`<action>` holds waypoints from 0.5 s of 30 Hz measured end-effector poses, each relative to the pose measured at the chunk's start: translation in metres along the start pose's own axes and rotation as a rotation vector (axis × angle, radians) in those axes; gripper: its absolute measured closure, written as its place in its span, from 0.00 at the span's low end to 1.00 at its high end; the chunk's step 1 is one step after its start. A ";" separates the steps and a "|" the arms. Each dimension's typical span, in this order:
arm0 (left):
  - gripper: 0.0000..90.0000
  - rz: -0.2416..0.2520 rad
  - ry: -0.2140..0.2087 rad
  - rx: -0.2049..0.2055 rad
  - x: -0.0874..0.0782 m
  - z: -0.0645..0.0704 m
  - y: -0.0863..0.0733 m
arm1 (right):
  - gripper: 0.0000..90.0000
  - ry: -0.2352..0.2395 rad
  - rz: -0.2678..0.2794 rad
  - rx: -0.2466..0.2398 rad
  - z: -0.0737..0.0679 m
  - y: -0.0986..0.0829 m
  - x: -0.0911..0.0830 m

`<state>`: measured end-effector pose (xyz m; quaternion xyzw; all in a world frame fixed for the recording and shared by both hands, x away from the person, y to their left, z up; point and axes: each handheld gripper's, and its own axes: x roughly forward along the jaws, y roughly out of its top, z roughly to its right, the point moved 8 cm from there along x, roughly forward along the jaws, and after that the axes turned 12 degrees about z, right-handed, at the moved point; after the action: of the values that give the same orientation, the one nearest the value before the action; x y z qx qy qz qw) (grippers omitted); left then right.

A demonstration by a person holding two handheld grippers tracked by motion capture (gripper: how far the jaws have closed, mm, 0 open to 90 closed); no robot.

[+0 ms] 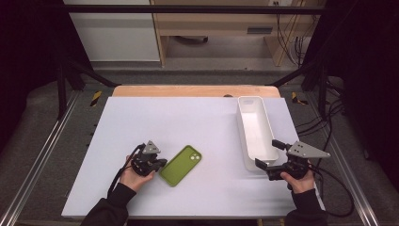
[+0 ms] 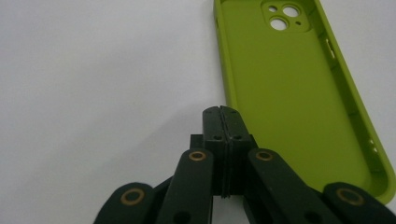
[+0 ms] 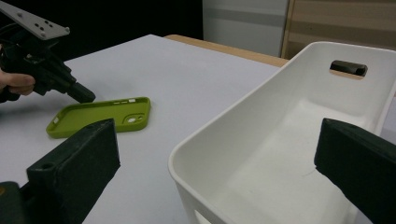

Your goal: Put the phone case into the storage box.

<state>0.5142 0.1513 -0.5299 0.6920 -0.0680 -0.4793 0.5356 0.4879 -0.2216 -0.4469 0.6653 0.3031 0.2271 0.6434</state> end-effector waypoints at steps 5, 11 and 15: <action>1.00 0.042 0.008 -0.010 -0.007 -0.003 0.008 | 0.01 0.000 0.002 0.001 0.000 0.001 -0.001; 0.95 0.096 0.003 -0.018 -0.015 -0.005 0.017 | 0.01 0.001 0.001 0.000 0.000 0.000 0.000; 0.88 0.140 0.001 -0.025 -0.024 -0.007 0.025 | 0.01 0.001 0.001 -0.001 0.000 0.000 0.000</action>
<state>0.5170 0.1597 -0.4956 0.6789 -0.1098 -0.4413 0.5764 0.4878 -0.2216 -0.4465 0.6651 0.3029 0.2277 0.6435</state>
